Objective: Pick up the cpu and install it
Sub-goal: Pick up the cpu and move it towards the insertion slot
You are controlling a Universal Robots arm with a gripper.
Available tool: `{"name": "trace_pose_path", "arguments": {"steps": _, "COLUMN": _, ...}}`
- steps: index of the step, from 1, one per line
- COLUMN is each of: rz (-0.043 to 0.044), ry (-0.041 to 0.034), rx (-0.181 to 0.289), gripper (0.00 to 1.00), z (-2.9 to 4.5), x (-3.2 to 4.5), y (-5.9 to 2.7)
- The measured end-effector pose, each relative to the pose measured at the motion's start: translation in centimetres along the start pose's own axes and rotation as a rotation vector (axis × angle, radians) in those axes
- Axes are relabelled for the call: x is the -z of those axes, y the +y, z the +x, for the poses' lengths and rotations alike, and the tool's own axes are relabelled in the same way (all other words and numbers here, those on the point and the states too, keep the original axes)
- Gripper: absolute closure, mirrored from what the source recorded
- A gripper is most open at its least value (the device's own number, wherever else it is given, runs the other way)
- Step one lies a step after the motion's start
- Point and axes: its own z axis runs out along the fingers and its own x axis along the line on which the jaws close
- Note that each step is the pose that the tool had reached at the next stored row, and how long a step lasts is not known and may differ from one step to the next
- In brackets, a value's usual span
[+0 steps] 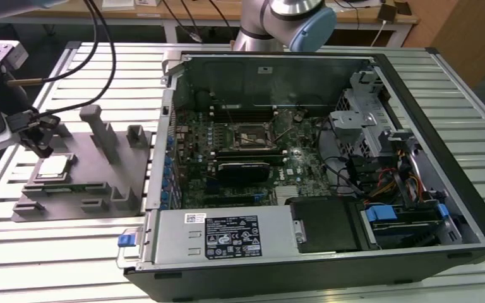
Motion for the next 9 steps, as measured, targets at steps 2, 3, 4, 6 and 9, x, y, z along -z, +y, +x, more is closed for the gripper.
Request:
{"name": "trace_pose_path", "arguments": {"steps": 2, "rz": -0.0002, "ry": 0.0002, "rx": 0.002, "gripper": 0.89, "z": 0.07, "x": -0.23, "y": -0.03}}
{"name": "trace_pose_path", "arguments": {"steps": 3, "rz": -0.0003, "ry": 0.0002, "rx": 0.002, "gripper": 0.89, "z": 0.12, "x": -0.34, "y": -0.04}}
{"name": "trace_pose_path", "arguments": {"steps": 4, "rz": -0.0005, "ry": -0.0001, "rx": 0.003, "gripper": 0.89, "z": 0.14, "x": -0.49, "y": -0.05}}
{"name": "trace_pose_path", "arguments": {"steps": 6, "rz": -0.0004, "ry": 0.0003, "rx": 0.003, "gripper": 0.89, "z": 0.18, "x": -0.74, "y": -0.07}}
{"name": "trace_pose_path", "arguments": {"steps": 9, "rz": -0.0013, "ry": 0.0007, "rx": 0.006, "gripper": 0.89, "z": 0.23, "x": -1.09, "y": -0.09}}
